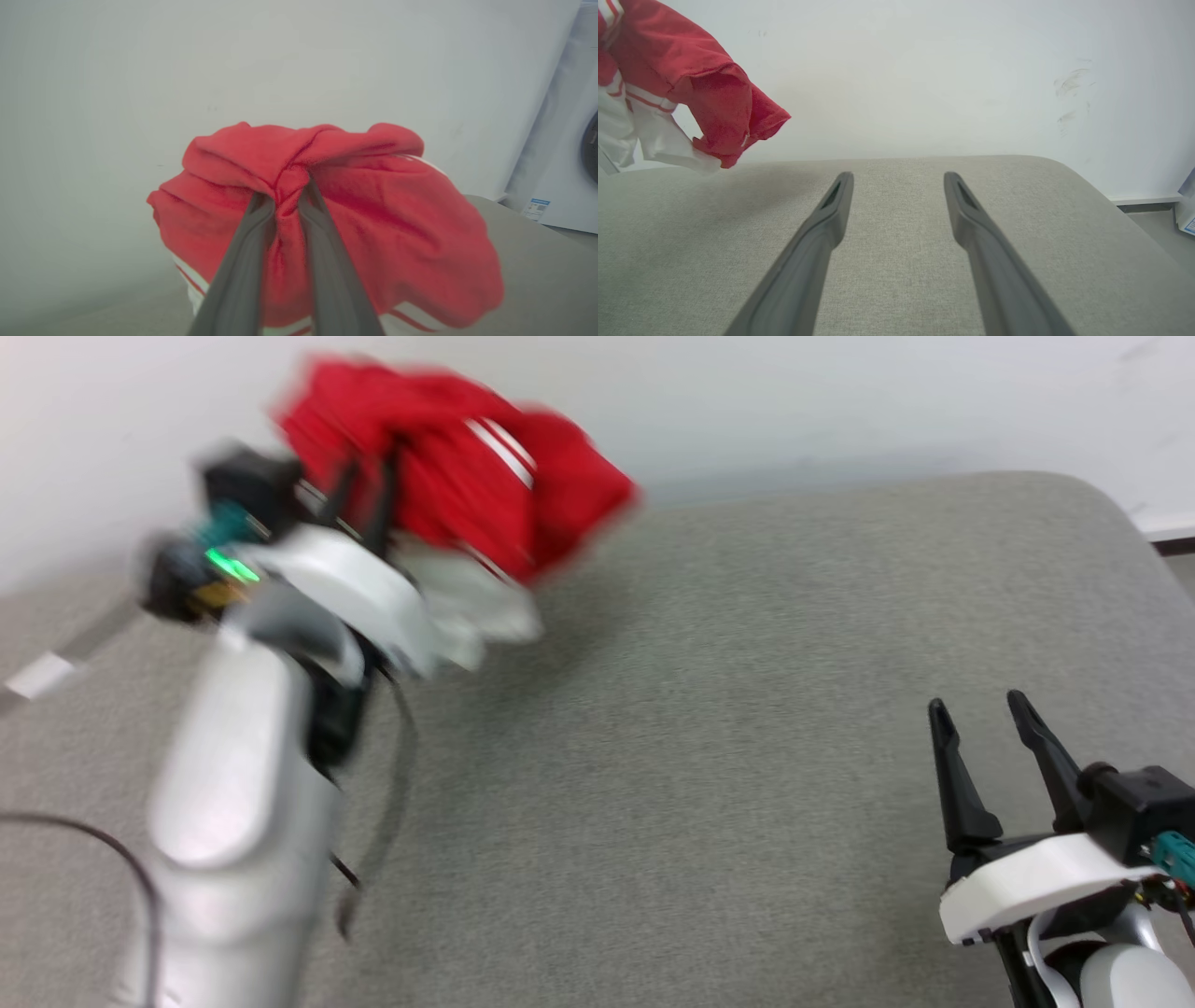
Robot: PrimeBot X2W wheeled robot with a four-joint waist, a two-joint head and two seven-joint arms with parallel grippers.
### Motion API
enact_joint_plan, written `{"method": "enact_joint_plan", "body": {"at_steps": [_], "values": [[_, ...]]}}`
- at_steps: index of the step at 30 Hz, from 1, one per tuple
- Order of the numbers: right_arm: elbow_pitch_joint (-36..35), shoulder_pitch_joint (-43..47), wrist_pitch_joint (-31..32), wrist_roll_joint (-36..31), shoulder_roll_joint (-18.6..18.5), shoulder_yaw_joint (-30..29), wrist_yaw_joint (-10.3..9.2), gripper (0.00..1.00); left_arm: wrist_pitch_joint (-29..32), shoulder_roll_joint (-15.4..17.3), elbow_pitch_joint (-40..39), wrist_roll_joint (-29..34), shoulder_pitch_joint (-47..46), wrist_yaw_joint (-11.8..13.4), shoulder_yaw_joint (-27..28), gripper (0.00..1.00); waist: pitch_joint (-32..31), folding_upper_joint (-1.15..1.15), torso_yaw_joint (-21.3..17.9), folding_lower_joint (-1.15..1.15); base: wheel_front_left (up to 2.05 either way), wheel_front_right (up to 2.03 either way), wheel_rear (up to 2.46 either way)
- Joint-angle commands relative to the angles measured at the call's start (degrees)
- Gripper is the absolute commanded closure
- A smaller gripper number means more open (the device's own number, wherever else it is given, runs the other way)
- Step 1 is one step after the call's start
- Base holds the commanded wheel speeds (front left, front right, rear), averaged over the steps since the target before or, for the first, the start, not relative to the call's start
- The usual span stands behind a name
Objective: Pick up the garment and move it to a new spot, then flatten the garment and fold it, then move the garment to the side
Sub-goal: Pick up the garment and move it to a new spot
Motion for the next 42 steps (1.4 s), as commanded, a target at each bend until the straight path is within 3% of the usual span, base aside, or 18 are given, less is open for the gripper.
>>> {"method": "enact_joint_plan", "body": {"at_steps": [1, 6, 11, 12, 13, 14, 23, 28, 37, 42], "values": [[-0.5, 1.1, 0.2, 0.7, 0.2, -0.4, -0.02, 0.00, -0.4, -1.6, -0.4, -1.1, 3.3, -0.4, -1.1, 1.00, -0.8, 0.00, -1.8, 0.01, 0.00, 0.00, 0.00], [-1.5, 2.1, 0.7, 0.7, 0.2, -0.8, -0.02, 0.00, -0.9, -5.4, 0.5, -3.3, 13.7, -0.8, -4.8, 1.00, -0.3, 0.00, -2.8, 0.01, 0.00, 0.00, 0.00], [-2.2, 2.0, 0.9, 0.5, 0.2, -1.5, -0.02, 0.00, -0.1, -7.5, 3.8, -3.4, 21.3, -0.8, -9.2, 1.00, 0.7, 0.00, -1.2, 0.01, 0.00, 0.00, 0.00], [-2.2, 1.8, 1.0, 0.3, 0.2, -1.4, -0.02, 0.00, -0.4, -7.7, 4.3, -3.2, 22.2, -0.8, -9.9, 0.79, 0.8, 0.00, -0.8, 0.01, 0.00, 0.00, 0.00], [-2.3, 1.5, 1.0, 0.2, 0.2, -1.5, -0.02, 0.00, -1.2, -7.8, 4.5, -2.8, 22.6, -0.5, -10.6, 0.29, 0.9, 0.00, -0.5, 0.01, 0.00, 0.00, 0.00], [-2.5, 1.3, 1.1, 0.0, 0.2, -1.6, -0.02, 0.00, -2.3, -8.0, 4.5, -2.4, 22.8, -0.2, -11.0, 0.00, 0.9, 0.00, 0.0, 0.01, 0.00, 0.00, 0.00], [-3.2, 1.7, 1.7, -0.7, 0.2, -2.9, -0.02, 0.00, -14.5, -8.8, -1.6, -0.3, 21.6, 3.3, -11.3, 0.00, -0.8, 0.00, 4.2, 0.01, 0.00, 0.00, 0.00], [-3.6, 2.9, 2.5, -0.9, 0.2, -2.9, -0.02, 0.00, -15.7, -8.3, -6.7, -0.2, 23.7, 6.1, -8.5, 0.00, -2.7, 0.00, 5.3, 0.01, 0.00, 0.00, 0.00], [-4.5, 5.2, 3.6, -0.5, 0.2, -2.2, -0.02, 0.00, -16.0, -3.6, -12.0, -0.9, 33.0, 12.9, 0.0, 0.00, -5.2, 0.00, 5.3, 0.01, 0.00, 0.00, 0.00], [-5.2, 6.5, 4.0, 0.2, 0.2, -1.9, -0.02, 0.00, -14.6, -1.2, -14.0, -0.7, 37.5, 13.7, 0.9, 0.00, -6.2, 0.00, 5.4, 0.01, 0.00, 0.00, 0.00]]}}
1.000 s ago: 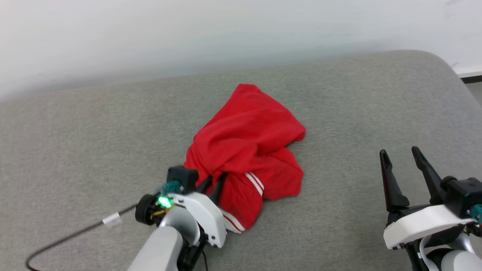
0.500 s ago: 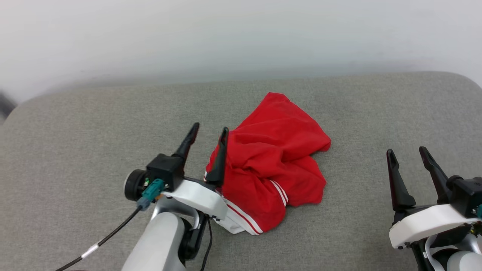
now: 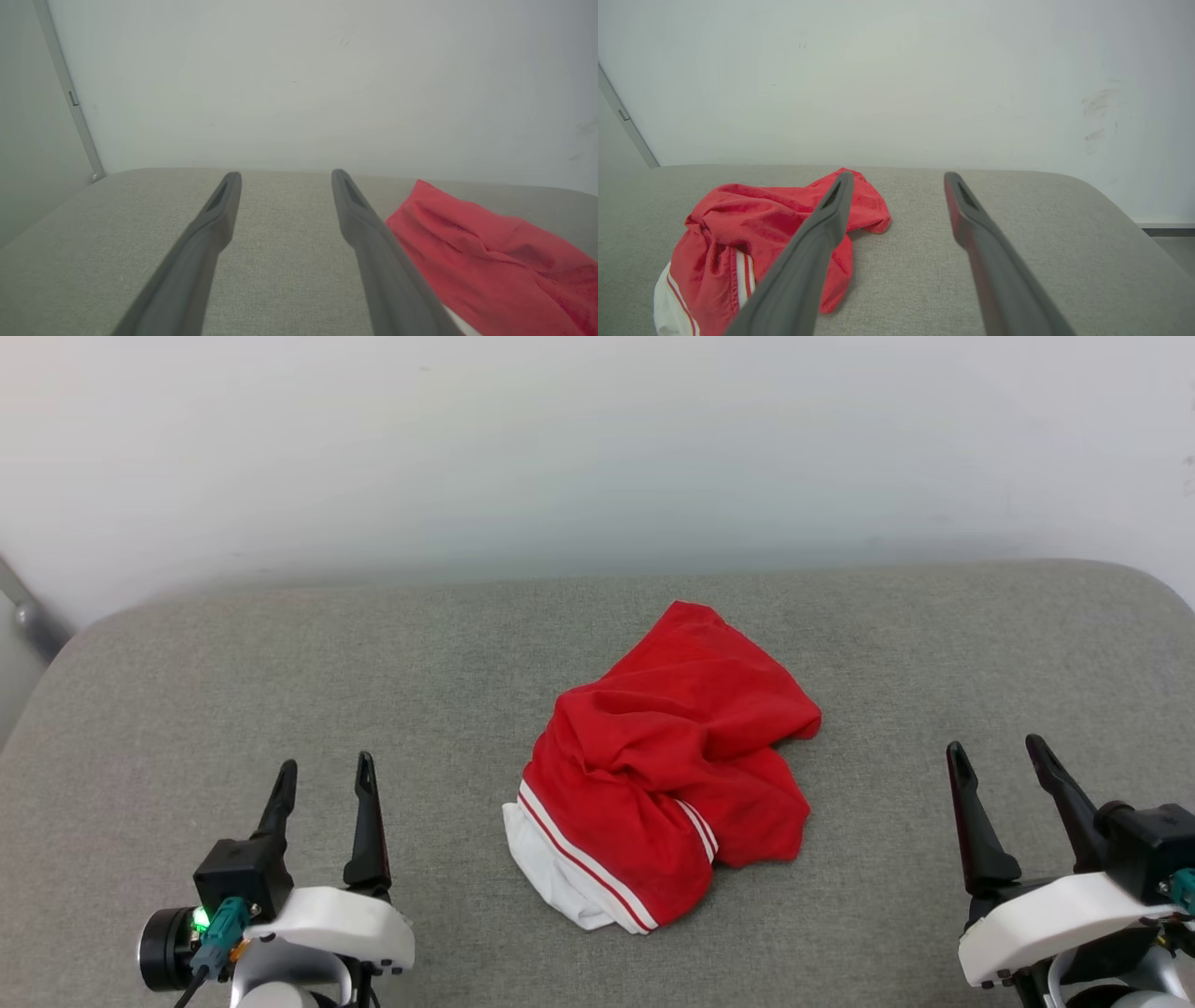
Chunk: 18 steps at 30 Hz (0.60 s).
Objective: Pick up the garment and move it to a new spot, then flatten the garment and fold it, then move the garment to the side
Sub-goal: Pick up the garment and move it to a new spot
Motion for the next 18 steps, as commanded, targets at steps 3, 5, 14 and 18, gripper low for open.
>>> {"method": "enact_joint_plan", "body": {"at_steps": [3, 5, 14, 18], "values": [[-0.4, 1.4, 0.2, 0.9, 0.1, 0.2, -0.02, 0.00, 1.3, 0.9, -1.3, 0.4, 1.9, 0.0, -0.5, 0.00, -0.5, 0.00, 0.1, 0.00, 0.00, 0.00, 0.00], [-0.1, 1.6, 0.1, 1.3, 0.1, 0.3, -0.02, 0.00, 2.0, 1.2, -2.1, 0.5, 2.5, 0.1, -0.7, 0.00, -0.7, 0.00, 0.1, 0.00, 0.00, 0.00, 0.00], [0.4, 1.0, -0.3, 1.8, 0.1, 1.1, -0.02, 0.00, 4.1, 1.6, -3.3, -0.2, 2.8, 0.5, -1.2, 0.00, -0.7, 0.00, 0.4, 0.00, 0.00, 0.00, 0.00], [0.7, 0.5, -0.4, 1.7, 0.1, 1.0, -0.02, 0.00, 4.5, 1.7, -3.3, -0.4, 2.2, 0.8, -1.1, 0.00, -0.5, 0.00, 0.7, 0.00, 0.00, 0.00, 0.00]]}}
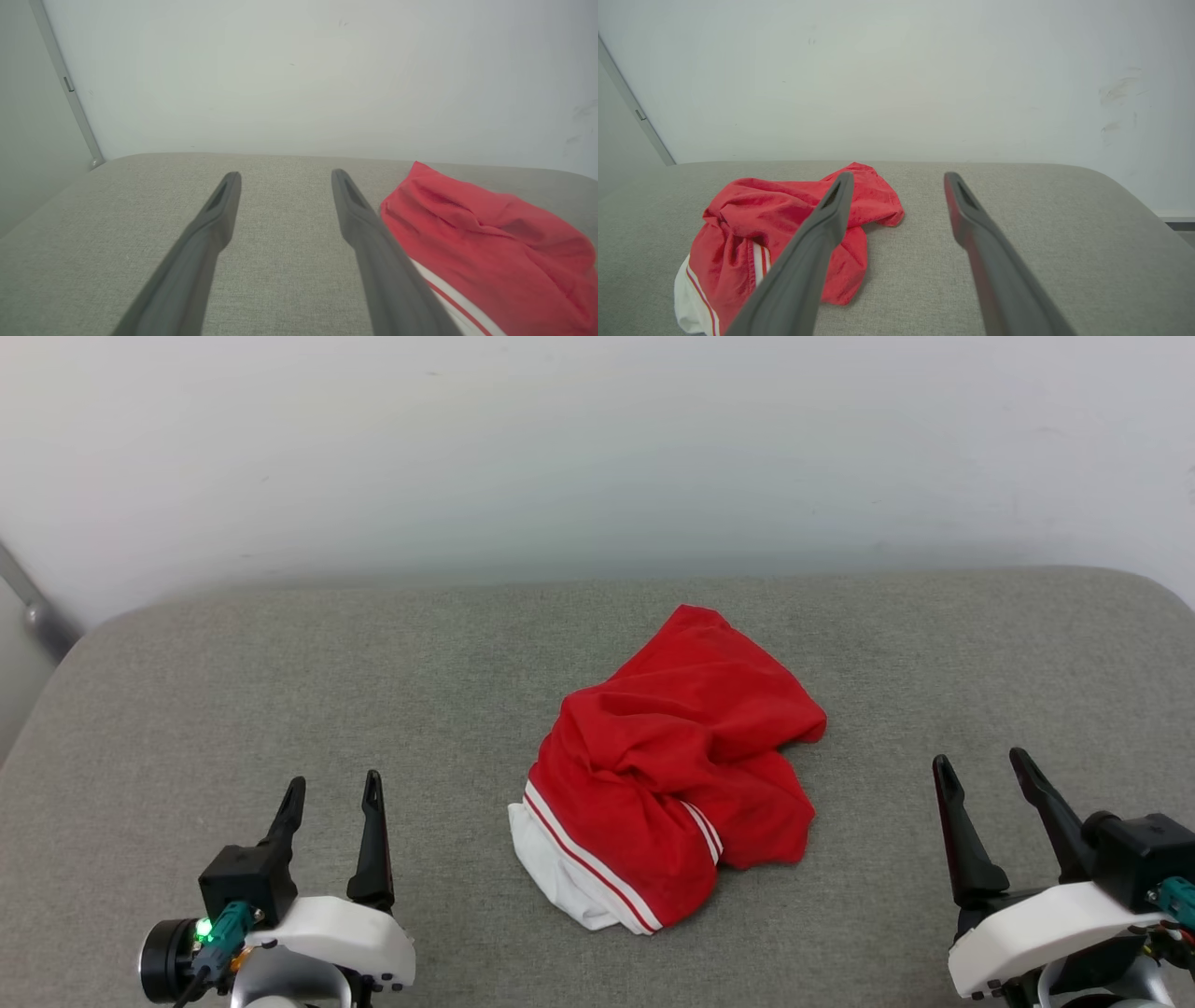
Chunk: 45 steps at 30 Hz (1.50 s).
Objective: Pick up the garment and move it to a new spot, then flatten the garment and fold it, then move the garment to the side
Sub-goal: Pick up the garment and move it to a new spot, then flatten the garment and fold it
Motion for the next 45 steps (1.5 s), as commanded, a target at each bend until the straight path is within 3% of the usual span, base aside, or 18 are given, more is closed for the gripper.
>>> {"method": "enact_joint_plan", "body": {"at_steps": [1, 5, 8, 14, 18, 23, 29, 31, 32, 38, 45], "values": [[0.1, -0.7, -0.3, -0.1, 0.1, 0.0, -0.02, 0.00, 0.2, 0.3, -0.2, -0.2, -0.6, 0.2, 0.2, 0.00, 0.1, 0.00, 0.0, 0.00, 0.00, 0.00, 0.00], [0.3, -1.0, -0.5, -0.1, 0.1, -0.2, -0.02, 0.00, 3.0, 1.0, 0.4, -0.6, -2.6, -0.8, -0.7, 0.00, 0.6, 0.00, 0.2, 0.00, 0.00, 0.00, 0.00], [0.5, -1.4, -0.4, -0.3, 0.1, -0.3, -0.02, 0.00, 8.3, 1.9, 1.2, -0.8, -5.8, -3.2, -2.8, 0.00, 1.1, 0.00, 0.3, 0.00, 0.00, 0.00, 0.00], [0.4, -2.9, -0.8, -0.4, 0.1, -0.3, -0.02, 0.00, 25.3, 3.2, 4.8, -2.4, -13.0, -9.2, -9.2, 0.00, 4.1, 0.00, -1.2, 0.00, 0.00, 0.00, 0.00], [0.9, -4.0, -1.4, 0.1, 0.1, -0.2, -0.02, 0.00, 34.8, 3.0, 8.2, -4.2, -15.4, -11.9, -12.3, 0.00, 6.2, 0.00, -2.9, 0.00, 0.00, 0.00, 0.00], [1.8, -4.6, -2.1, 0.9, 0.1, 0.0, -0.02, 0.00, 43.9, 3.0, 12.1, -6.6, -16.4, -13.7, -15.1, 0.00, 8.3, 0.00, -4.9, 0.00, 0.00, 0.00, 0.00], [3.2, -5.7, -3.3, 1.6, 0.1, 0.4, -0.02, 0.00, 49.2, 2.3, 15.7, -8.3, -16.6, -14.6, -17.5, 0.00, 10.1, 0.00, -6.6, 0.00, 0.00, 0.00, 0.00], [3.5, -6.0, -3.5, 1.7, 0.1, 0.4, -0.02, 0.00, 51.1, 1.9, 16.7, -9.0, -16.3, -15.0, -18.5, 0.80, 10.3, 0.00, -6.9, 0.00, 0.00, 0.00, 0.00], [3.6, -6.0, -3.6, 1.8, 0.1, 0.4, -0.02, 0.00, 51.5, 1.7, 16.9, -9.4, -16.2, -15.1, -18.9, 1.00, 10.3, 0.00, -7.0, 0.00, 0.00, 0.00, 0.00], [4.3, -5.8, -4.0, 1.8, 0.1, -0.4, -0.02, 0.00, 50.0, 3.4, 15.4, -8.8, -16.9, -14.6, -18.6, 1.00, 9.8, 0.00, -6.5, 0.00, 0.00, 0.00, 0.00], [4.4, -4.7, -3.6, 1.4, 0.1, -1.3, -0.02, 0.00, 44.5, 9.4, 5.2, -5.5, -16.6, -9.9, -13.9, 1.00, 7.6, 0.00, -3.8, 0.00, 0.00, 0.00, 0.00]]}}
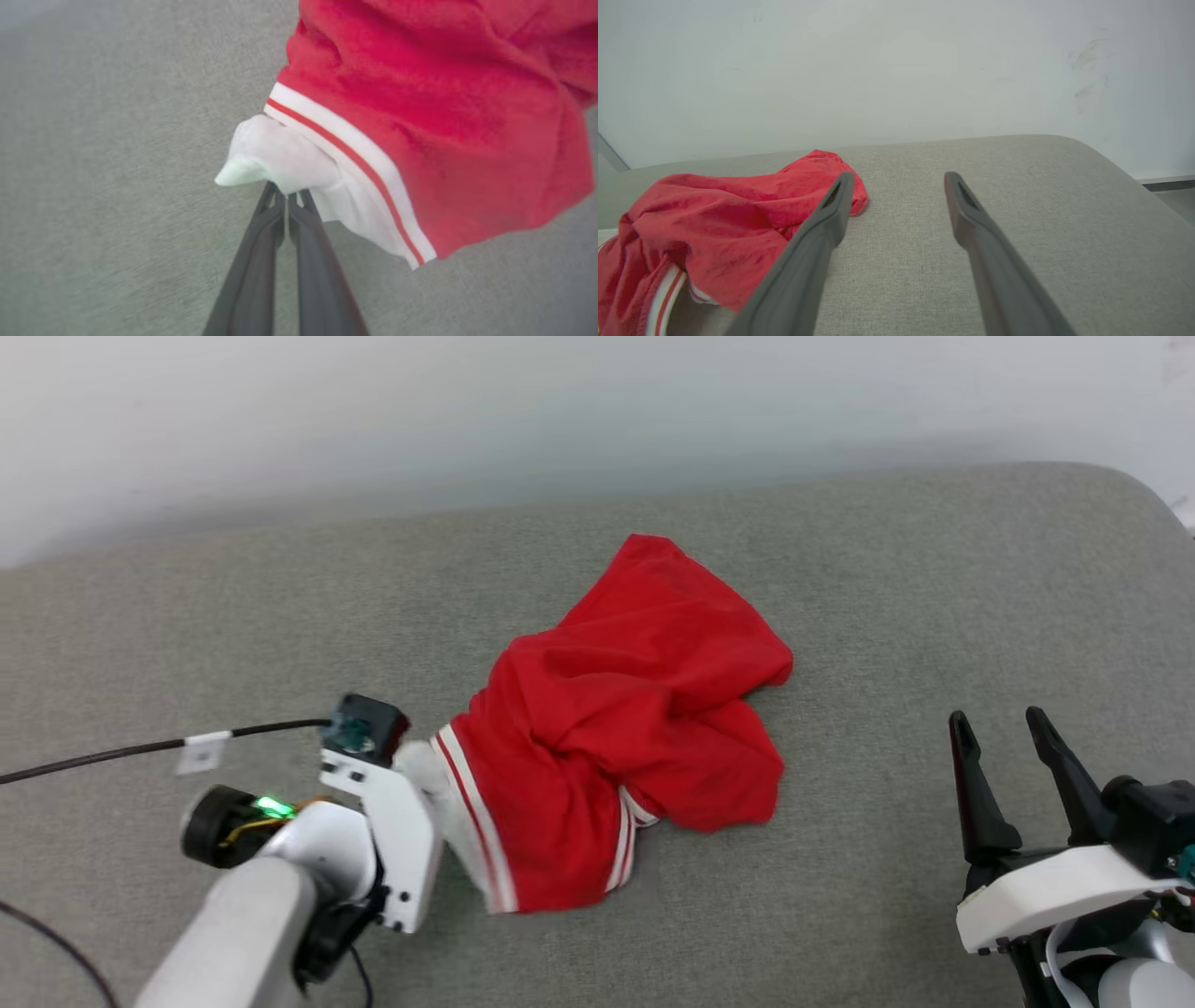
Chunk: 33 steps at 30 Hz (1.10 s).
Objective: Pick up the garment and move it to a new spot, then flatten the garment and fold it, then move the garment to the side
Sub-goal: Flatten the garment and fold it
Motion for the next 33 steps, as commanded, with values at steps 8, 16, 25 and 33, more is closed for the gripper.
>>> {"method": "enact_joint_plan", "body": {"at_steps": [8, 16, 25, 33], "values": [[-1.6, 1.8, 1.2, -0.4, 0.1, -0.9, -0.02, 0.00, 3.3, 9.1, -14.2, -0.6, 10.2, 7.8, 8.2, 1.00, -1.4, 0.00, 3.4, 0.00, 0.00, 0.00, 0.00], [-2.3, 1.2, 1.8, -0.7, 0.1, -0.2, -0.02, 0.00, 1.6, 6.6, -8.8, -6.5, 18.5, 10.7, 12.5, 0.65, -0.6, 0.00, 3.4, 0.00, 0.00, 0.00, 0.00], [-2.5, 2.7, 2.8, -1.6, 0.1, -1.2, -0.02, 0.00, -19.2, 1.6, -7.4, -2.9, 15.0, 11.0, 14.0, 0.00, -3.9, 0.00, 3.6, 0.00, 0.00, 0.00, 0.00], [-3.3, 4.4, 3.9, -2.1, 0.1, -0.8, -0.02, 0.00, -33.8, -1.4, -10.2, 0.3, 14.0, 9.6, 12.5, 0.00, -7.2, 0.00, 3.5, 0.00, 0.00, 0.00, 0.00]]}}
